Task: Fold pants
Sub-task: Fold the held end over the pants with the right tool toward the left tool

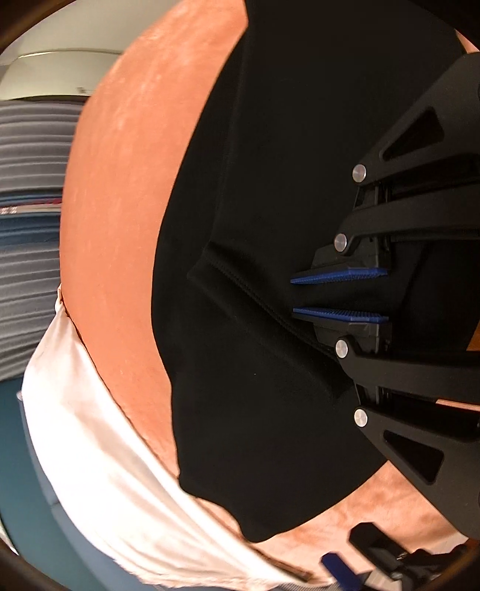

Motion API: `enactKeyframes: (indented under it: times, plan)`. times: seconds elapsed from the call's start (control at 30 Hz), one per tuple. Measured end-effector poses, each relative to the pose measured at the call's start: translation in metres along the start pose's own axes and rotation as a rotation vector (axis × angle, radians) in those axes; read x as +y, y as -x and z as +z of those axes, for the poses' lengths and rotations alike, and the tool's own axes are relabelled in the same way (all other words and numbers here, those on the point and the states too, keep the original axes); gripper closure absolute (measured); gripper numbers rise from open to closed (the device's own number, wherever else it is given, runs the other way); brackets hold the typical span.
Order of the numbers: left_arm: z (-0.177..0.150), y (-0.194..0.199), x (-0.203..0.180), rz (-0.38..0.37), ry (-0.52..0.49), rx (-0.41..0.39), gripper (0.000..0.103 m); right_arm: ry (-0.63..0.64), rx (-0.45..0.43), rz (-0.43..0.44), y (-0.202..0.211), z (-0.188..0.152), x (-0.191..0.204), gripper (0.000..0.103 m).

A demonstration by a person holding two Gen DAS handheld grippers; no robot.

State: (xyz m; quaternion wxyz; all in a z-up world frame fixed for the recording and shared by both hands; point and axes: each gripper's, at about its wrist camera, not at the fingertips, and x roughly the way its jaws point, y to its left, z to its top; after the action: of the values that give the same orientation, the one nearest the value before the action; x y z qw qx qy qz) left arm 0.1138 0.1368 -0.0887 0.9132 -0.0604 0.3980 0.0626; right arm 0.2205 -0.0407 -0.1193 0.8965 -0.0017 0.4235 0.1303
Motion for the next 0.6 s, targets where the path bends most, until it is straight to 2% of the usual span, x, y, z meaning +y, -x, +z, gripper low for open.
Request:
enactKeyframes:
  times: [0.1,0.17,0.2,0.27,0.33,0.37,0.47,0.5,0.6]
  plan:
    - [0.001,-0.004,-0.003,0.055,-0.023,0.013,0.011,0.087,-0.003,-0.069,-0.002,0.000,0.018,0.090]
    - [0.000,-0.005,-0.004,0.074,-0.032,0.019,0.011,0.120,-0.001,-0.085,-0.002,0.001,0.022,0.091]
    - [-0.001,-0.005,-0.004,0.076,-0.037,0.023,0.011,0.109,-0.007,-0.074,0.003,0.003,0.019,0.091]
    - [-0.002,-0.003,-0.004,0.087,-0.050,0.026,0.011,-0.003,-0.017,-0.002,0.016,0.005,-0.002,0.092]
    - [-0.004,-0.001,-0.003,0.102,-0.066,0.024,0.011,-0.080,0.020,0.038,0.007,0.004,-0.013,0.092]
    - [-0.005,-0.001,-0.002,0.107,-0.072,0.025,0.011,-0.062,0.025,0.027,0.003,0.002,-0.011,0.092]
    - [-0.004,-0.002,0.000,0.123,-0.072,0.028,0.011,0.081,0.003,-0.078,0.001,-0.003,0.014,0.092]
    - [-0.004,-0.002,0.000,0.120,-0.067,0.031,0.011,0.111,0.001,-0.094,0.001,-0.004,0.019,0.097]
    - [0.000,-0.006,0.006,0.096,-0.020,0.050,0.011,0.203,-0.004,-0.147,-0.002,-0.005,0.031,0.099]
